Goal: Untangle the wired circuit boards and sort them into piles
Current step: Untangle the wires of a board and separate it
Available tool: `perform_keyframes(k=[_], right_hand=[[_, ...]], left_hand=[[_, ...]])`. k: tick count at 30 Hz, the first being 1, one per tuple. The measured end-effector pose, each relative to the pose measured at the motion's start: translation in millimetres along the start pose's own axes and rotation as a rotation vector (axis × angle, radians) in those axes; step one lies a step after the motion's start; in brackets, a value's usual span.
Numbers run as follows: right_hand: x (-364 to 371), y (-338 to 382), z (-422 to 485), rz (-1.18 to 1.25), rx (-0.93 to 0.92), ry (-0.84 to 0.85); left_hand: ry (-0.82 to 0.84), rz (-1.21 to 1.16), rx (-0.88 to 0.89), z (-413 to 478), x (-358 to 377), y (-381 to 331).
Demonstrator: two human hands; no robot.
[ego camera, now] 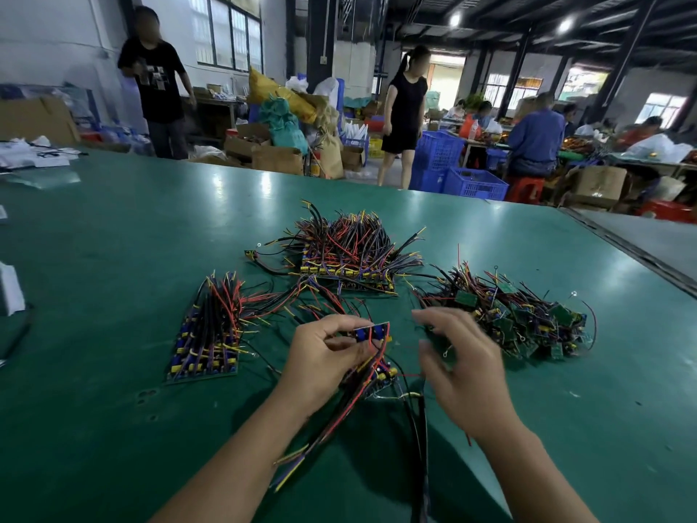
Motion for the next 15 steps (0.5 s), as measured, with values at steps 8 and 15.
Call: perform_keyframes(k=[8, 15], right_hand=[[21, -8, -8, 0.58, 0.409, 0.175], [20, -9, -6, 0.719, 0.441, 0.121]], left_hand=[[0.064, 0.031, 0.052, -4, 4, -4], [0.201, -0.056, 0.016, -8, 8, -5]])
Point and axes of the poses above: each hand's wrist, its own z-axis towards the middle knuckle, its own x-axis out of the palm, y = z × x, the point moved 3 cm from there along z, towards the middle knuckle, and after that the axes turned 10 degrees about -x, right-handed, at the moved point
